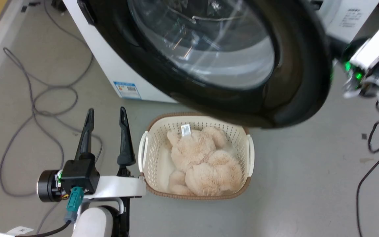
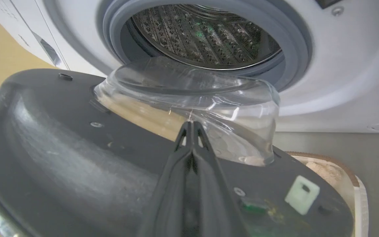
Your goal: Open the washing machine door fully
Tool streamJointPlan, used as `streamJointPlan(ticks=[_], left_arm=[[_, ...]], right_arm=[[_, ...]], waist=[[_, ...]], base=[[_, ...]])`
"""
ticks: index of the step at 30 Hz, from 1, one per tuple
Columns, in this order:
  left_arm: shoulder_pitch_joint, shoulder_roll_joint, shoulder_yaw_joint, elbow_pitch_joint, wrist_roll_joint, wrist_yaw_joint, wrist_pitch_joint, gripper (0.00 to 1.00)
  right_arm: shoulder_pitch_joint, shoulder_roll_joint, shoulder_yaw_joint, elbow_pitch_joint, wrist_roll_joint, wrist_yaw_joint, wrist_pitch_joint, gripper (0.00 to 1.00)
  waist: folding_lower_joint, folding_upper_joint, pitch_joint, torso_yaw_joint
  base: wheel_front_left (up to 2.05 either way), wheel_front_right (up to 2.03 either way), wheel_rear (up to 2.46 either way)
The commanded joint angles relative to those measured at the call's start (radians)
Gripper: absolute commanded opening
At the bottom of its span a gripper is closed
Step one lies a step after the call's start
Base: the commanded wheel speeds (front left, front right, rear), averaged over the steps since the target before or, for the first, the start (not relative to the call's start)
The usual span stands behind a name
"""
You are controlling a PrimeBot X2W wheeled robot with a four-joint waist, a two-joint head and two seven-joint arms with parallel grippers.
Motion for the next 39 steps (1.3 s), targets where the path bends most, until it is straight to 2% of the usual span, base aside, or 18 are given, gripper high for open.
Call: streamJointPlan(ticks=[1,16,26,39], left_arm=[[0.012,0.001,0.004,0.004,0.006,-0.004,-0.006,1.0],[0.101,0.001,0.021,0.055,0.018,-0.014,-0.006,1.0],[0.137,0.001,0.035,0.085,0.031,-0.024,-0.006,1.0],[0.166,0.001,0.036,0.116,0.031,-0.03,-0.006,1.0]], right_arm=[[0.043,0.005,0.01,-0.013,0.01,0.001,0.013,0.0],[0.355,0.013,0.055,-0.303,0.071,0.001,0.066,0.0],[0.527,0.05,0.102,-0.511,0.072,0.001,0.059,0.0],[0.68,0.118,0.184,-0.647,0.056,0.001,0.028,0.0]], waist=[[0.0,0.0,-0.017,-0.005],[0.0,0.0,-0.129,-0.018],[0.0,0.0,-0.176,-0.024],[0.0,0.0,-0.226,-0.035]], base=[[0.0,0.0,0.0],[0.0,0.0,0.0],[0.0,0.0,0.0],[0.0,0.0,0.0]])
